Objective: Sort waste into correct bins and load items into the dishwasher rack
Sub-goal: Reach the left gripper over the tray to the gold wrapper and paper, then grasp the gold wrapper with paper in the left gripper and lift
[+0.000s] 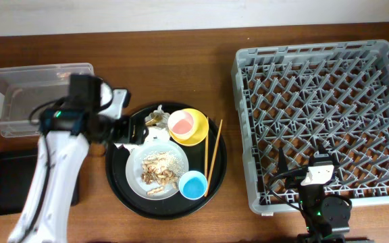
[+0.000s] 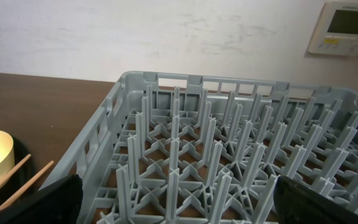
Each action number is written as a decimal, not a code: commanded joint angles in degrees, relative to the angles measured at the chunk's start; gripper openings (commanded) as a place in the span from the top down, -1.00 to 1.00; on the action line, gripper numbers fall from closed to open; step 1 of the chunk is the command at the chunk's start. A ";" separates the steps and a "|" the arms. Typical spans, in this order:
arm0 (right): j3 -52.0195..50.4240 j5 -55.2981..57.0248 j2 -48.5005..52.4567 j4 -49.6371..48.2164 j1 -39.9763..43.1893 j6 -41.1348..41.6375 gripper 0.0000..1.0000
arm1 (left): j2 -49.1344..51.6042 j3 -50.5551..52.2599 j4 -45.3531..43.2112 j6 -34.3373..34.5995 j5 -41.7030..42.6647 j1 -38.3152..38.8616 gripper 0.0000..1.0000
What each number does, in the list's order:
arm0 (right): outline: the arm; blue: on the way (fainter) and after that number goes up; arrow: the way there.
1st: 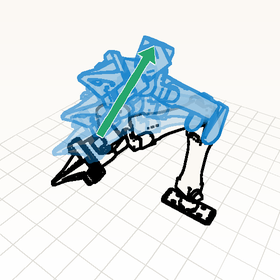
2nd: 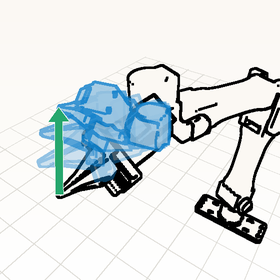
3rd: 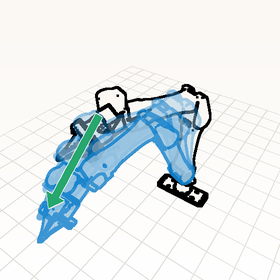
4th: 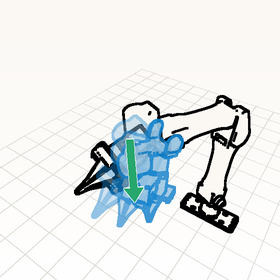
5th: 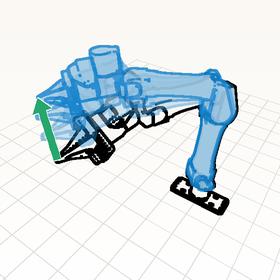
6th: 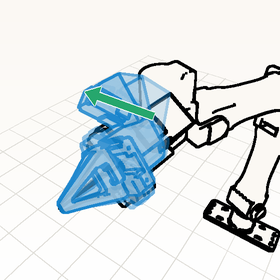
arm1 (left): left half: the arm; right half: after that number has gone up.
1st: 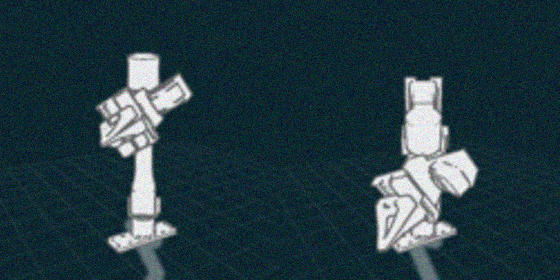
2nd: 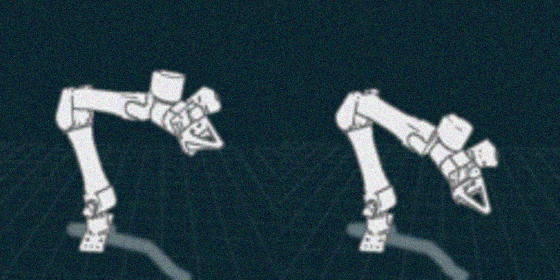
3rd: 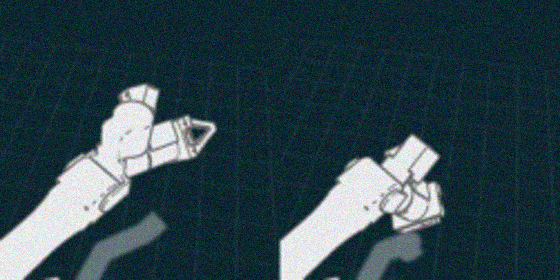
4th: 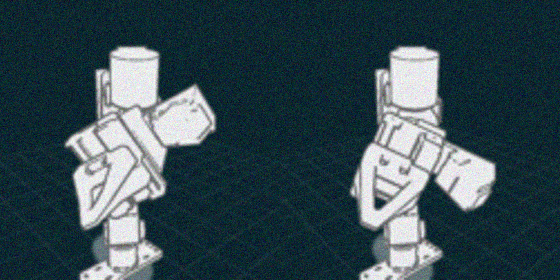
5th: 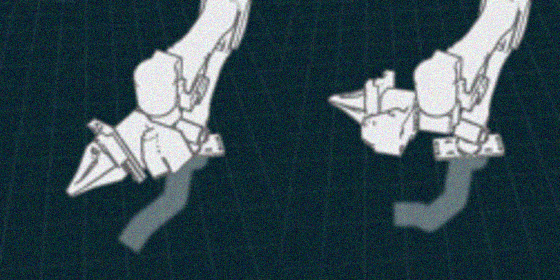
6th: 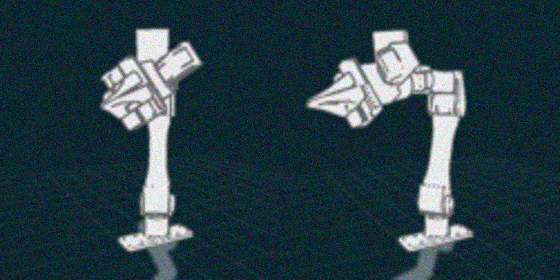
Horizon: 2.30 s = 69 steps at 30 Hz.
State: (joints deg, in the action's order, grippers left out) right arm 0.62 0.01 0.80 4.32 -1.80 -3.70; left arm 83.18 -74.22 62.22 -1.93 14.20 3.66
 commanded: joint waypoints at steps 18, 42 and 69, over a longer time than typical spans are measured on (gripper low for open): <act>-0.31 0.50 -0.44 0.37 0.24 -0.35 -0.97 | 22.32 -3.45 -14.91 -8.31 -9.55 2.84 -0.35; -0.31 0.50 -0.44 0.37 0.24 -0.35 -0.97 | 29.53 -4.42 -14.34 -8.15 -9.46 2.84 0.99; -0.31 0.50 -0.44 0.37 0.24 -0.35 -0.97 | 29.53 -16.92 1.11 -3.26 -8.07 2.82 0.90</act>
State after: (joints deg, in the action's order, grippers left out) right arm 0.62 0.01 0.80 4.32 -1.80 -3.68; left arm 112.27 -89.91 63.02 -5.91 5.56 6.68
